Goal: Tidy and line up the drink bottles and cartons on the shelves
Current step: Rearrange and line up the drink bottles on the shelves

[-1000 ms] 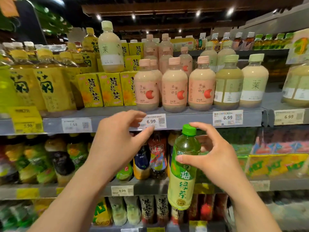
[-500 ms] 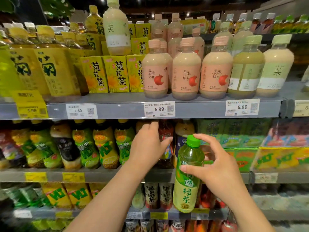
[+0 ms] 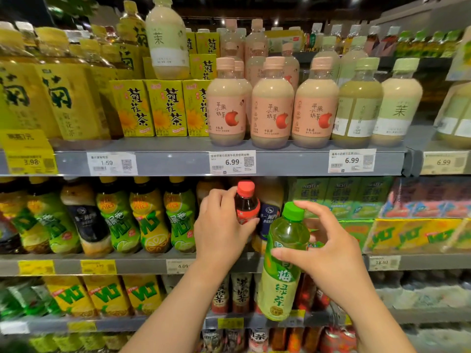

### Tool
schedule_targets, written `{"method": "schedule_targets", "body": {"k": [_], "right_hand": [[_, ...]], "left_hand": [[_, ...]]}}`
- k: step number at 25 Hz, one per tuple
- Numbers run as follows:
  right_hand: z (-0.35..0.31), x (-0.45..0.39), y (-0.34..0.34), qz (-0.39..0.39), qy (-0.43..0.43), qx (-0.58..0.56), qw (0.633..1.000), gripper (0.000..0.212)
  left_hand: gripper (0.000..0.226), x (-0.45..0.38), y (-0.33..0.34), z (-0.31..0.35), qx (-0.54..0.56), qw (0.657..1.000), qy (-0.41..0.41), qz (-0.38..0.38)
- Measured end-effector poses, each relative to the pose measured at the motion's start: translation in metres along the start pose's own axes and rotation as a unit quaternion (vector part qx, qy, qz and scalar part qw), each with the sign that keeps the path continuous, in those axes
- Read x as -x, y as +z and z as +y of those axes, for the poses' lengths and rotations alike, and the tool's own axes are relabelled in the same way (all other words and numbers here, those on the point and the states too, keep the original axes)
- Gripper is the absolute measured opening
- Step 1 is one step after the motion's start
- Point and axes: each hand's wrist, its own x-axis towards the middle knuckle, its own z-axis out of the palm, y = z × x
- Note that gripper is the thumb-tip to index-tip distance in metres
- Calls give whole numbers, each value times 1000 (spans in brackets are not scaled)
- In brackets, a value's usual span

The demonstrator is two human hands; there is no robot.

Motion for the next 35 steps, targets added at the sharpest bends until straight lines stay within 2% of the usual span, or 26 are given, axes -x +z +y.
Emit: {"method": "schedule_targets", "body": {"k": [2,5,10,15,18,26,31,35], "right_hand": [[-3,-1,1,-5,-6,4,1000,76],[-12,-3,4,-5,-16,8,1000,76],[-31,0,22,-17,-31,34,999,80],[-64,11,83,-70,-80,61,992,82],[-91,24,134,-99,-99,50,989,78],[-173,96,325,-185,-124,6,975,78],[-211,130,426,-212,-142,-14,967,78],[-235,133,487,-211,-150,-40,965,77]], "left_hand": [[76,10,0,1,87,996,18,13],[74,14,-12,-1,149,987,39,50],[73,10,-67,-19,219,971,1,97],[70,38,-137,-72,191,971,-68,125],[73,58,-184,-118,140,978,-72,137],[73,128,-322,-263,73,980,-109,152],[71,154,-395,-351,13,983,-115,140],[66,151,-427,-407,1,980,-132,148]]}}
